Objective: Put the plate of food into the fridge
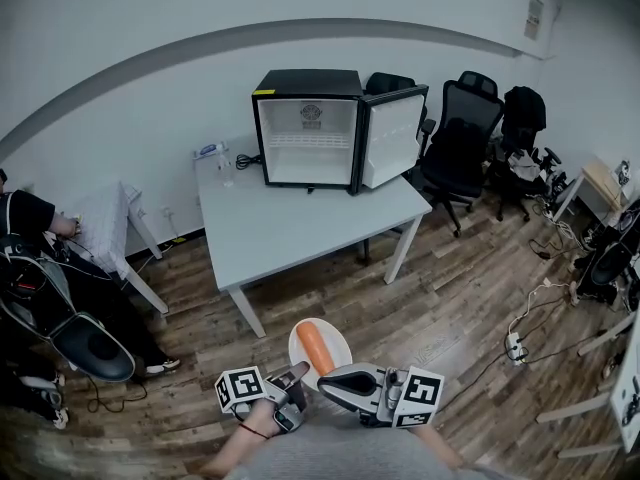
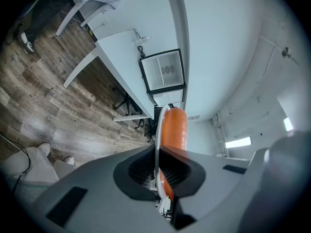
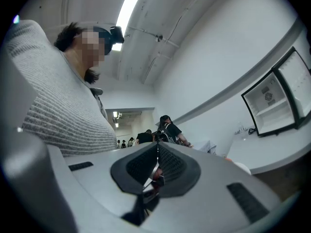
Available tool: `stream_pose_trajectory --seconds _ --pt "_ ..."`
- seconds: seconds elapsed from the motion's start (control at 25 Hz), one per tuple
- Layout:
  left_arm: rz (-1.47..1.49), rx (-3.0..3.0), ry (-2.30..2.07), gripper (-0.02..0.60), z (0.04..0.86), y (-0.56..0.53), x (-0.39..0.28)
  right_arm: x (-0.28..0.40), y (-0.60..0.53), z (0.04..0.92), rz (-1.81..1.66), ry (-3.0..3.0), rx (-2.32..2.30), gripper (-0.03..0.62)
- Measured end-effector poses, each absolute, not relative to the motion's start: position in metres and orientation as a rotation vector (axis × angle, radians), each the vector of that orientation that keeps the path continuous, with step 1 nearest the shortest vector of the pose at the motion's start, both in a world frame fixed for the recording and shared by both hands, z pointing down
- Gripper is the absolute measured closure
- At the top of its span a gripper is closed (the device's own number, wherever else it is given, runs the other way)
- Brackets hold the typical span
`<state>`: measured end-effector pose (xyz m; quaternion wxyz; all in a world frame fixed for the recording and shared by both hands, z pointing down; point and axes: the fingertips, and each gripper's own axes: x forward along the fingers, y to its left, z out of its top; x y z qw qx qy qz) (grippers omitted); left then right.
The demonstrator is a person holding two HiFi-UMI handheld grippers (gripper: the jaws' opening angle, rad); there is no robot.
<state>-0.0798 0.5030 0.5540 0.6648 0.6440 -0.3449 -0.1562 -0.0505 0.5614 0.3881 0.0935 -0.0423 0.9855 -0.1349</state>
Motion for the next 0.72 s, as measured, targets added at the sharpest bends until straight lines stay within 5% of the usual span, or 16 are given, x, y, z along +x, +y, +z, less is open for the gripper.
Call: stream_pose_trajectory --seconds 0.72 --pt "-0.336 1.430 -0.776 0.557 0.563 0.456 -0.092 -0.061 0.507 0.392 -0.423 2.936 -0.167 0.579"
